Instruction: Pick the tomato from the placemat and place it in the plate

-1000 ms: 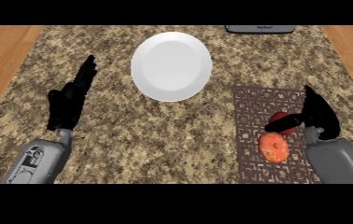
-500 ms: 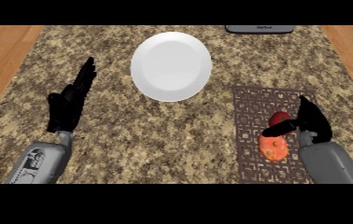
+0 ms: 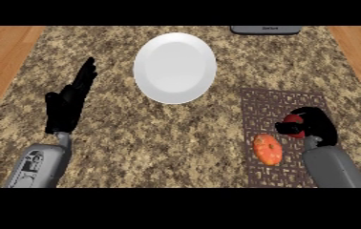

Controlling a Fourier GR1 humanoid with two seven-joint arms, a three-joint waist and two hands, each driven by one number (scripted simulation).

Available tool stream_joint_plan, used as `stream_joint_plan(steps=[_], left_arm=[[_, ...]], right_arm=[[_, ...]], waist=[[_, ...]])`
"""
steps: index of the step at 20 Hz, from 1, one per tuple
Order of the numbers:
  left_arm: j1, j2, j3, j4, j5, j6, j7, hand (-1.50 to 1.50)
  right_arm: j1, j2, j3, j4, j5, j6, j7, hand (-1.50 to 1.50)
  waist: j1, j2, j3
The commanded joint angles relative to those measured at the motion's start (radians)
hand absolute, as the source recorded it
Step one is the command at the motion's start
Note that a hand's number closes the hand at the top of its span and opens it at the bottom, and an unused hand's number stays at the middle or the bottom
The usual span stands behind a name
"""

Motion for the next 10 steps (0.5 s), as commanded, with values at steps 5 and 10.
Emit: stream_joint_plan(steps=[5, 10], left_arm=[[0.024, -0.064, 0.005, -0.022, -0.075, 0.000, 0.001, 0.00], [0.001, -0.045, 0.042, -0.019, -0.066, -0.027, 0.001, 0.00]], right_arm=[[0.060, 0.002, -0.039, -0.031, 0.078, -0.034, -0.066, 1.50], [0.040, 0.012, -0.033, -0.060, 0.180, -0.117, -0.029, 1.50]], waist=[[-0.003, 0.001, 0.001], [-0.003, 0.000, 0.001]])
